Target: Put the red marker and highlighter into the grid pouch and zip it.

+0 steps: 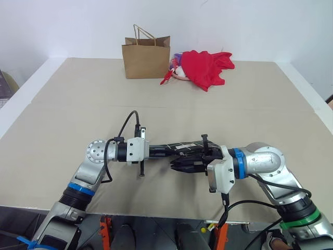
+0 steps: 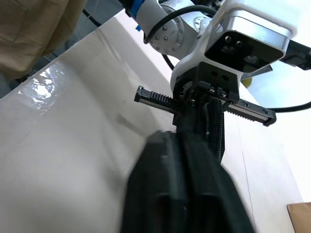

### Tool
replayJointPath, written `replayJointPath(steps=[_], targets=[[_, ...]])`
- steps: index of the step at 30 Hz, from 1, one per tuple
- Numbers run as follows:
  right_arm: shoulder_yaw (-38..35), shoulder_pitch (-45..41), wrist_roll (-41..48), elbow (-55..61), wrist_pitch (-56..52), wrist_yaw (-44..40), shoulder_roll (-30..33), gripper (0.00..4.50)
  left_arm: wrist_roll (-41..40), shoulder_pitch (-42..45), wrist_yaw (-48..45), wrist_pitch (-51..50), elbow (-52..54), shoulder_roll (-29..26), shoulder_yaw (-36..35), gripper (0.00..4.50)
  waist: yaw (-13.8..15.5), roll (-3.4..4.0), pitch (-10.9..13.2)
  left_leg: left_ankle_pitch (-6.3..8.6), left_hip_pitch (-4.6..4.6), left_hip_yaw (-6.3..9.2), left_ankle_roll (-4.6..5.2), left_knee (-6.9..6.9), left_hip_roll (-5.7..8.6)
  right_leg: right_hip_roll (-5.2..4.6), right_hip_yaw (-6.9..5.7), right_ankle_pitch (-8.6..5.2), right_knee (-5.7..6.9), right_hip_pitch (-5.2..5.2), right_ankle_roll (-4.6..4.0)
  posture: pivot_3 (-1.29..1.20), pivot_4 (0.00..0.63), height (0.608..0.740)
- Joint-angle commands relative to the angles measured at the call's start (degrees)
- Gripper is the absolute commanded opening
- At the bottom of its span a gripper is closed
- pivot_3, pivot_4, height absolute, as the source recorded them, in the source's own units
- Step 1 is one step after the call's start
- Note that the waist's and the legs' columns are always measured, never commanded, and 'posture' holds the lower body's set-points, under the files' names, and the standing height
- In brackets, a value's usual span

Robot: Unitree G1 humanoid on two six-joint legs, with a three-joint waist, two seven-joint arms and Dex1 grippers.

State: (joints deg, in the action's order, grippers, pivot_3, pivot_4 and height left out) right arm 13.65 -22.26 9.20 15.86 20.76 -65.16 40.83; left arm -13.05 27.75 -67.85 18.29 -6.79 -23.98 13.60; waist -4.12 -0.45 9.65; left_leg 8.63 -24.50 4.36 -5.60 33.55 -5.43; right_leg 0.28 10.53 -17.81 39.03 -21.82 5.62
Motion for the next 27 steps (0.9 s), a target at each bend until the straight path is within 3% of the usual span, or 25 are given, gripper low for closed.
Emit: replayJointPath(steps=[1,9,21,27], targets=[[-0.45,-0.88,1.27,0.45,0.95,-0.57,0.02,0.17,-0.8,-0.2,0.8,0.15,2.33,-0.44,-1.03,0.0,0.0,0.0,0.0,0.0,0.0,0.0,0.0,0.0,0.0,0.0,0.0,0.0,0.0,0.0,0.0,0.0,0.15,0.74],[-8.44,4.63,8.52,4.9,-6.27,2.67,2.59,0.17,-0.69,0.08,0.5,1.04,0.86,-1.06,-1.68,0.0,0.03,0.0,0.0,0.0,-0.02,0.0,0.0,-0.01,0.0,-0.01,0.0,0.0,0.0,0.0,0.01,0.0,0.15,0.74],[-35.38,25.2,11.67,1.0,-9.53,3.67,10.74,0.17,-1.27,3.37,-2.28,5.43,-7.13,-3.59,-3.25,0.0,-0.04,-0.02,0.01,0.0,0.0,-0.01,0.0,0.05,0.0,-0.01,0.0,0.0,0.0,0.05,0.02,0.0,0.15,0.74],[-39.04,28.18,10.24,-0.8,-8.98,4.79,11.04,0.17,-3.27,5.09,-4.15,-0.63,-7.87,-4.62,-3.26,0.0,-0.15,-0.02,0.01,0.0,0.05,-0.01,0.0,0.05,0.0,0.0,0.01,0.0,0.0,0.08,0.02,0.0,0.15,0.74]])
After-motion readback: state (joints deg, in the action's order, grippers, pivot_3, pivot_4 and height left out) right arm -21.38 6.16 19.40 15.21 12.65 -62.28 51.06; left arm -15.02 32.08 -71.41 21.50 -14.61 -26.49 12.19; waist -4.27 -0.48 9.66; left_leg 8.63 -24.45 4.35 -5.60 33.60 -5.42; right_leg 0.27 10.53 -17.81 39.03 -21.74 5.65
